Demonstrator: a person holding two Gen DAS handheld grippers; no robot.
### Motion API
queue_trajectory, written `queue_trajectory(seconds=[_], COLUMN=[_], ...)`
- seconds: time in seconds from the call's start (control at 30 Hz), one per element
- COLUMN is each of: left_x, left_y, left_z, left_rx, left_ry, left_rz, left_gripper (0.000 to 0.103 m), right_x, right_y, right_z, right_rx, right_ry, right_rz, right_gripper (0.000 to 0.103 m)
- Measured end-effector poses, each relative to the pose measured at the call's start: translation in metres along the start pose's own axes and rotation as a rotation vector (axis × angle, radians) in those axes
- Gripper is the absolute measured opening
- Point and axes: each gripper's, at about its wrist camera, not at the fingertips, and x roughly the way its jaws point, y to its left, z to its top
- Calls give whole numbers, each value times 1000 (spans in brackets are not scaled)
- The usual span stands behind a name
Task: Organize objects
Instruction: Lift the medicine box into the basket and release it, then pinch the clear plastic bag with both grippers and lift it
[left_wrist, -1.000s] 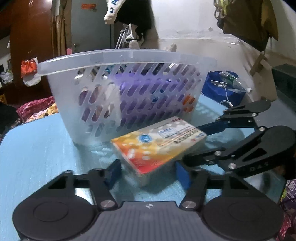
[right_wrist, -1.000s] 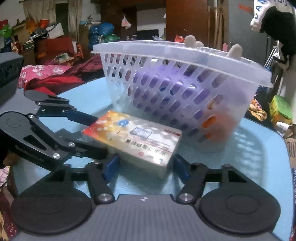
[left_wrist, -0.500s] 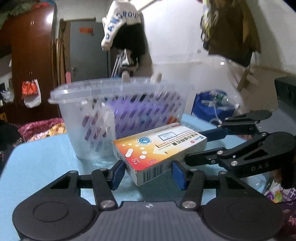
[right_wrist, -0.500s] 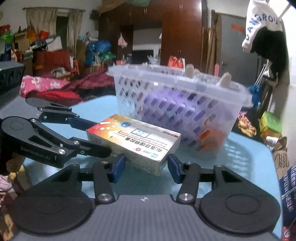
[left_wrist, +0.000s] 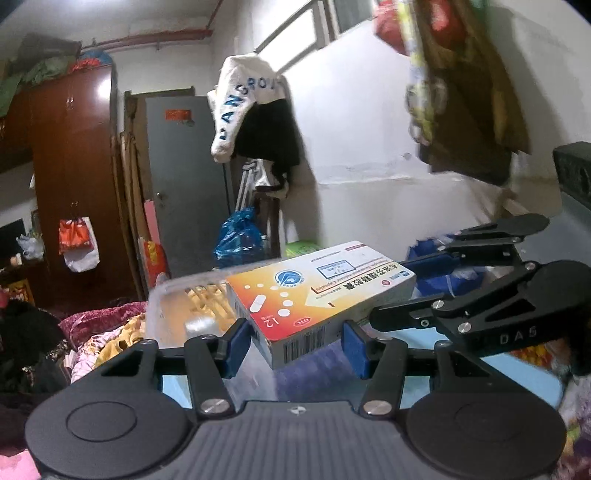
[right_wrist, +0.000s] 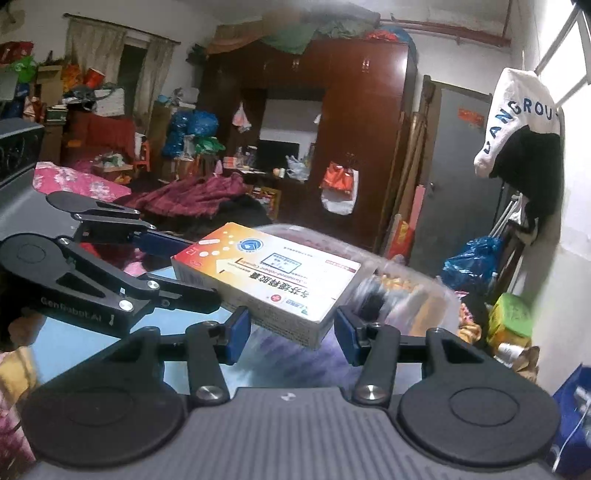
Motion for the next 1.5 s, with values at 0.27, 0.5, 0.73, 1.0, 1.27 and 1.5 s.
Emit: queue_trajectory(seconds=[0.27,0.5,0.73,1.0,1.27,1.5], left_x=[73,33,-46,-73,-71,-72], left_y=[41,39,20,21,9,-10], left_z=[22,12,-59,-130,-150,-152], left_rx=[-25,-43,-48,-185,-213,-191], left_ry=[105,44,127,210,199,174], left_rz=[117,169,148,83,61,29], left_gripper=[57,83,85,85,85,85], right_x=[82,60,-45,-86,-68,-73], right_y=[-24,-16,-26,-3,-8,10], right_z=[27,7,-63,-138,-148,-160], right_rx=[9,-5,171,247,264,192], right_ry=[72,43,53,109,149,129], right_rz=[-17,-127,-58,-11,66,63], right_gripper=[52,96,103,102,86,86])
